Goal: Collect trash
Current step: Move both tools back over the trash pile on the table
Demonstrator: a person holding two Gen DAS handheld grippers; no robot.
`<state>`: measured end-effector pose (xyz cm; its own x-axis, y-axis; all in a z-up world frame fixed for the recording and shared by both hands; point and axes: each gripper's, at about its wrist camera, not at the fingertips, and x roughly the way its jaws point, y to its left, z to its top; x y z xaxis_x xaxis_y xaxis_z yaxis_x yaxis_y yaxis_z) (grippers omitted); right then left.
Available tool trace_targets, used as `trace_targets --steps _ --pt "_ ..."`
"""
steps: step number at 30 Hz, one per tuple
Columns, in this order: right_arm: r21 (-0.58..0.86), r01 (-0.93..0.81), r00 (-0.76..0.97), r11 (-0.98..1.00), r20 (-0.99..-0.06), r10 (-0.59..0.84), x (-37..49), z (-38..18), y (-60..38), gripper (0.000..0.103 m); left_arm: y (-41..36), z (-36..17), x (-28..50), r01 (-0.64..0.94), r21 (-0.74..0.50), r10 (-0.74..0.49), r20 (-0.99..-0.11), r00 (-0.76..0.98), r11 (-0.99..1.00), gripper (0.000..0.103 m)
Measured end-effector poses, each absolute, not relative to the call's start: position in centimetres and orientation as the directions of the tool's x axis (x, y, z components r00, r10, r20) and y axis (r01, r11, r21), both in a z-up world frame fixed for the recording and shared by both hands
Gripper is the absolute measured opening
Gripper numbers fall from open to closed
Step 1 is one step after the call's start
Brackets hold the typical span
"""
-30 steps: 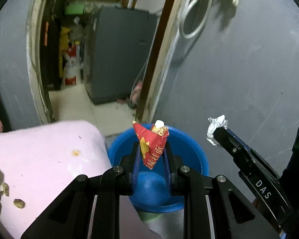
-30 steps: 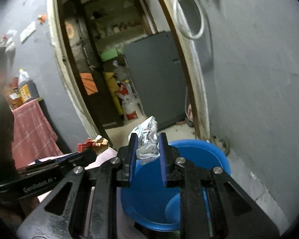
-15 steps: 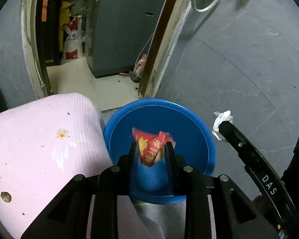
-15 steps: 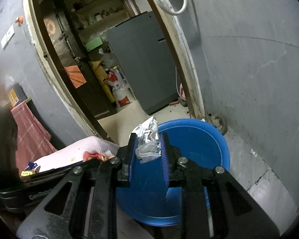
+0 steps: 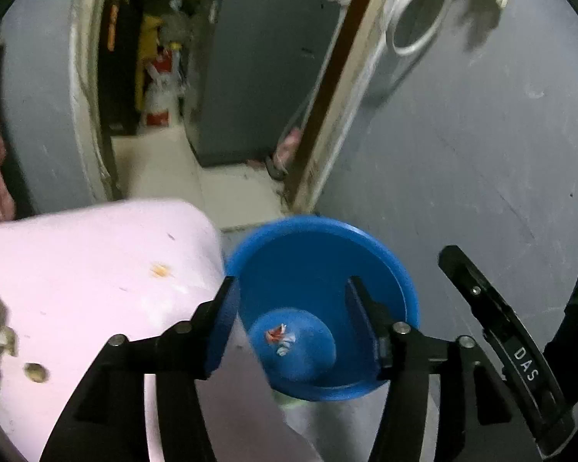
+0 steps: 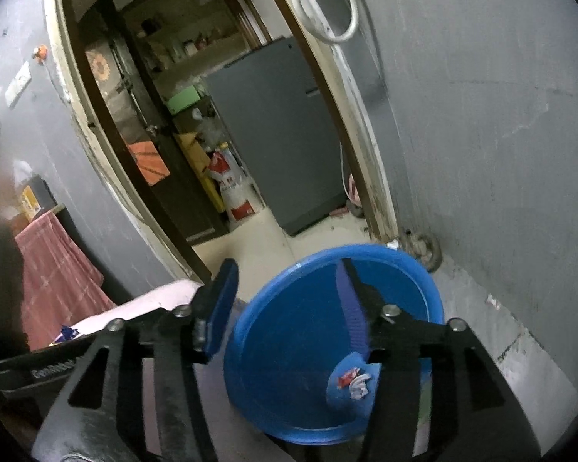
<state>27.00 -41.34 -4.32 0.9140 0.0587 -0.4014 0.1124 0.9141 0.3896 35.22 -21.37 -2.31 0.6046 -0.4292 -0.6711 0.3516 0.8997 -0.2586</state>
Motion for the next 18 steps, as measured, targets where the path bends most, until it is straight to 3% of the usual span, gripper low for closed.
trace_targets --steps 8,10,13,18 --pt "0.354 -0.020 0.966 0.935 -0.235 0.110 25.1 -1.5 -37.9 0.091 -15.6 1.5 31.6 0.278 -0.240 -0.365 -0.512 0.778 0.930 0.083" --pt "0.345 -0.063 0.971 0.936 -0.197 0.138 24.8 -1.0 -36.7 0.097 -14.2 2.3 30.6 0.259 -0.221 -0.335 -0.467 0.818 0.940 0.097" --pt "0.333 -0.121 0.972 0.935 -0.152 0.180 24.5 -0.2 -34.8 0.103 -12.1 3.2 29.1 0.221 -0.195 -0.284 -0.404 0.870 0.955 0.099" --pt "0.315 -0.194 0.962 0.929 -0.122 0.242 24.6 0.5 -31.7 0.103 -8.3 3.5 26.2 0.148 -0.149 -0.193 -0.357 0.914 0.978 0.100"
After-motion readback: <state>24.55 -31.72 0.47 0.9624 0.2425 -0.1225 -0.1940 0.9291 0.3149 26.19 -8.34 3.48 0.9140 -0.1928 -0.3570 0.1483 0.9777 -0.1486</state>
